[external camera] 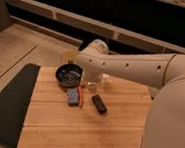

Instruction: Place the pepper in the ceramic cup

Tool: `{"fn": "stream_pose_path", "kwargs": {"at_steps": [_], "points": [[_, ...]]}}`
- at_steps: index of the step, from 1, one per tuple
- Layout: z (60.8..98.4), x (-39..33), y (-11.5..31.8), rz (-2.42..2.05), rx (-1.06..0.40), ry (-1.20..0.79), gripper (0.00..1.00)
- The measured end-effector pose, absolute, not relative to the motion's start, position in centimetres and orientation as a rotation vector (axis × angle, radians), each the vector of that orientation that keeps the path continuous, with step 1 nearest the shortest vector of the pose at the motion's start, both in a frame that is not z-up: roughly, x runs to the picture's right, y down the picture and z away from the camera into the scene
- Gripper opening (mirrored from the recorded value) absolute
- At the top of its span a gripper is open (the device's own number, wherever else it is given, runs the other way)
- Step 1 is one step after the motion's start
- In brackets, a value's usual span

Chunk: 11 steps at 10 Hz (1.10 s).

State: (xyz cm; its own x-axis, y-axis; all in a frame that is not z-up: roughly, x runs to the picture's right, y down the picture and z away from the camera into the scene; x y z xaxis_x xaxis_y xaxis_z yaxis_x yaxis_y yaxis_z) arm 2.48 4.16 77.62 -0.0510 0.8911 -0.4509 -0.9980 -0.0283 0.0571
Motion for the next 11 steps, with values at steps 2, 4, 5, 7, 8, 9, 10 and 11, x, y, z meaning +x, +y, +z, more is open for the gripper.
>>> {"fn": "stream_pose_path", "kwargs": {"at_steps": [2, 4, 5, 7, 8, 9, 10, 11], "points": [[78.9, 4.5, 4.5, 1.628, -0.337, 0.429, 0.65], [78.8, 3.9, 4.3, 1.623, -0.342, 0.420, 0.65], [78.8, 3.9, 4.4, 1.622, -0.343, 0.422, 0.65], [78.8, 4.2, 4.4, 1.625, -0.341, 0.424, 0.65], [78.9, 4.1, 4.4, 1.625, -0.343, 0.424, 0.65], [79.5, 3.9, 4.7, 1.625, -0.359, 0.430, 0.65], [80.7, 3.2, 5.3, 1.622, -0.403, 0.434, 0.65], [81.4, 2.8, 5.6, 1.612, -0.427, 0.436, 0.65]]}}
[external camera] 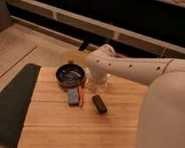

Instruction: Place the pepper in the ceramic cup

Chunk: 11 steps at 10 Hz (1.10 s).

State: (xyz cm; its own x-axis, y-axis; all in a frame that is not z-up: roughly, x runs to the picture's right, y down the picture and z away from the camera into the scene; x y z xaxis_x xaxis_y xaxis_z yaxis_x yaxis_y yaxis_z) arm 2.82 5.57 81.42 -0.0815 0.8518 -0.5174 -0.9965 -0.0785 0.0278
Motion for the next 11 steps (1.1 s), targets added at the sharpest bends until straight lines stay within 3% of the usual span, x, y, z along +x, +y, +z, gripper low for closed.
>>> {"fn": "stream_pose_path", "kwargs": {"at_steps": [4, 11], "points": [[85.0, 2.0, 7.4, 1.564, -0.572, 0.472, 0.65], [89.7, 1.6, 9.3, 1.355, -0.606, 0.614, 0.65]]}}
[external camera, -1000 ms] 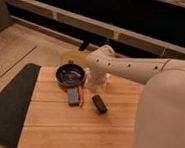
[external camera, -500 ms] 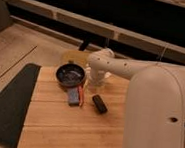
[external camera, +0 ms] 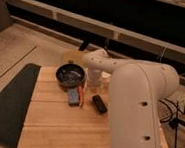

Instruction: Place the pepper in the ceramic cup

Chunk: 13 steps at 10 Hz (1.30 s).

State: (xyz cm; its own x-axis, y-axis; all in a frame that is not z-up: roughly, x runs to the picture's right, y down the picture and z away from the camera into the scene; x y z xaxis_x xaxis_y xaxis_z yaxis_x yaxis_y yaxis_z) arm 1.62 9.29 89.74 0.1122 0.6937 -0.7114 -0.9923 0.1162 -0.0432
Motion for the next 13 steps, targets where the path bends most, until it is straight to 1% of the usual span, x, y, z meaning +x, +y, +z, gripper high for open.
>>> {"fn": "stream_pose_path", "kwargs": {"at_steps": [3, 6, 13], "points": [[90.7, 0.0, 9.1, 1.295, -0.614, 0.607, 0.65], [91.2, -1.0, 10.1, 1.256, -0.643, 0.616, 0.65], [92.0, -1.8, 11.1, 1.265, -0.689, 0.622, 0.65]]}}
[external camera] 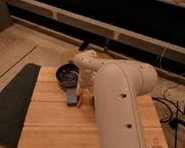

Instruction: Place the pepper in the ceramic cup

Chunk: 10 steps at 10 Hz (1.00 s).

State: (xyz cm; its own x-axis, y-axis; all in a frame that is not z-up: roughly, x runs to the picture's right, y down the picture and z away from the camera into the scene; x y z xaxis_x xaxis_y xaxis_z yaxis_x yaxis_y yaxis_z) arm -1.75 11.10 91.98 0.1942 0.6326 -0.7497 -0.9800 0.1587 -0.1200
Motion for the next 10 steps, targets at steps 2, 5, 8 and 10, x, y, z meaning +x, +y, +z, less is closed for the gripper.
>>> {"fn": "stream_pose_path", "kwargs": {"at_steps": [2, 5, 8, 10], "points": [[92.23, -1.71, 11.45, 1.282, -0.705, 0.622, 0.65], [92.69, -1.67, 11.80, 1.299, -0.721, 0.610, 0.45], [92.90, -1.50, 11.64, 1.298, -0.711, 0.589, 0.13], [92.80, -1.30, 10.87, 1.317, -0.694, 0.575, 0.00]]}}
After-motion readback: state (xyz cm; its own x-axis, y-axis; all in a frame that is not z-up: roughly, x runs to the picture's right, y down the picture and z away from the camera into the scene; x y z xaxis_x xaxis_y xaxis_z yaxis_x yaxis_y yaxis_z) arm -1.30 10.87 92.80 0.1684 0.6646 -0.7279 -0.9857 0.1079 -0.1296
